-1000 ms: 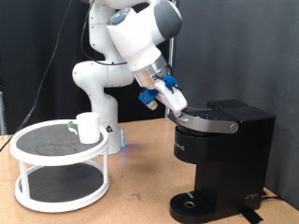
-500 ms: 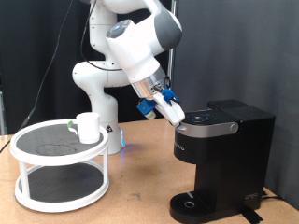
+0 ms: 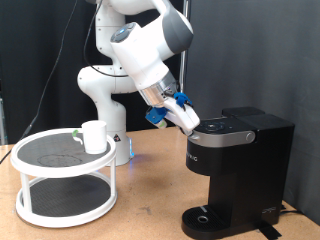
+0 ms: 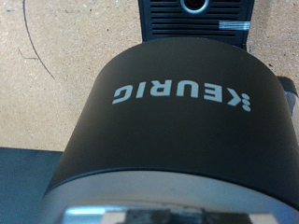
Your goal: Make a cup of coffee with the keurig machine
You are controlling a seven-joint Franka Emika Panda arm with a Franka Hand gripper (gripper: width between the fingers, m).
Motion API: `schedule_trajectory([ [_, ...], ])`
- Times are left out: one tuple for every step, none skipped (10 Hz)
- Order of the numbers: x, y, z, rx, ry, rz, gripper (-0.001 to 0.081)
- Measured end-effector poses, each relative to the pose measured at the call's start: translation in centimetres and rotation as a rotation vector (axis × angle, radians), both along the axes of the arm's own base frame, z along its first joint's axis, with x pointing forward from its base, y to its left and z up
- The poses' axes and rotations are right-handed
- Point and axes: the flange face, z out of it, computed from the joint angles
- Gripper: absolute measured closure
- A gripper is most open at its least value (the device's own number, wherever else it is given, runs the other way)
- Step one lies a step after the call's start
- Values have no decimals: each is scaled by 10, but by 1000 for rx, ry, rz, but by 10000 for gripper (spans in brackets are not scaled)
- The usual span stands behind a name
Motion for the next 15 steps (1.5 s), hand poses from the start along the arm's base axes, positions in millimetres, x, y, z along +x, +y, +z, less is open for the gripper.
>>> schedule_trajectory([
  [-2, -3, 2, 10, -16, 3, 806],
  [-5, -7, 5, 21, -30, 2, 806],
  [-9, -11, 11, 37, -33, 3, 806],
  [-15, -15, 17, 57, -24, 9, 806],
  [-20, -19, 25, 77, -17, 17, 806],
  [-25, -21, 33, 96, -17, 24, 806],
  [-28, -21, 38, 113, -20, 31, 806],
  [-28, -21, 38, 109, -19, 31, 806],
  [-28, -23, 37, 111, -44, -1, 806],
  [-34, -26, 32, 120, -54, -29, 806],
  [-46, -31, 26, 126, -41, -43, 806],
  [-58, -38, 21, 123, -18, -38, 806],
  [-70, -45, 18, 112, 14, -19, 806],
  [-81, -54, 15, 97, 37, -6, 806],
  [-91, -62, 13, 87, 41, 9, 806],
])
